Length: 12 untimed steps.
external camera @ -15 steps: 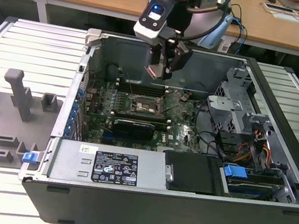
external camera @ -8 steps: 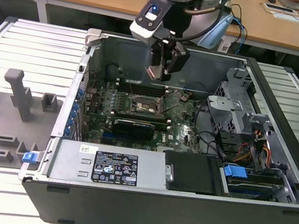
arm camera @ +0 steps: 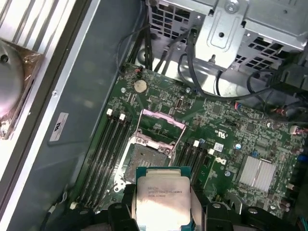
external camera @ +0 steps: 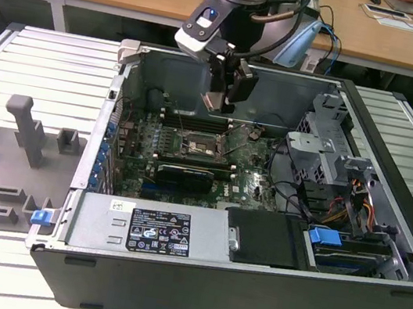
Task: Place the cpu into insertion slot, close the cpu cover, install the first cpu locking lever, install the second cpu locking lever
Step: 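Place the cpu into insertion slot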
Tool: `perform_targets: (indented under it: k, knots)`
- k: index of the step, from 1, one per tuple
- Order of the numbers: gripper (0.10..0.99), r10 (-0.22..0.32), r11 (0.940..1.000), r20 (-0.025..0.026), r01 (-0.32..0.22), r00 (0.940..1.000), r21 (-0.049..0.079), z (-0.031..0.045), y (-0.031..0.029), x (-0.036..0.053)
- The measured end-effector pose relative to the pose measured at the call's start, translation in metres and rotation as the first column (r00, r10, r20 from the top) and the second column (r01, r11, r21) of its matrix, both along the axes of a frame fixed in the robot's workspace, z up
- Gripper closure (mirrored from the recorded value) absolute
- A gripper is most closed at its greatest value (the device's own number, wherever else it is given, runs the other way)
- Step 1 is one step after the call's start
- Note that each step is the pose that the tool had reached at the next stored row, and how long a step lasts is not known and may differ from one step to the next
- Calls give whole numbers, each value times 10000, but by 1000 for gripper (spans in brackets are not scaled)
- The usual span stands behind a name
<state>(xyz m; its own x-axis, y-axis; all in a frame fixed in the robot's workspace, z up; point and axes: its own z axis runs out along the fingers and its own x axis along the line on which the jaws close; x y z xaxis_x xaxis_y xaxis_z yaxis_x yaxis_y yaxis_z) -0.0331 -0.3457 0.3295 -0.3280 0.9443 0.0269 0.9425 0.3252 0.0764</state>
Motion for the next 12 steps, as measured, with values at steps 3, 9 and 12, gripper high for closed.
perform_targets:
  k: [3,9,12]
  knots:
    - [549,-261,9997,-1,261,9997,0,-6,0,-3]
    - [549,-952,9955,-1,952,9955,-1,-20,0,-3]
    - [549,-1401,9901,0,1401,9901,0,-39,0,-3]
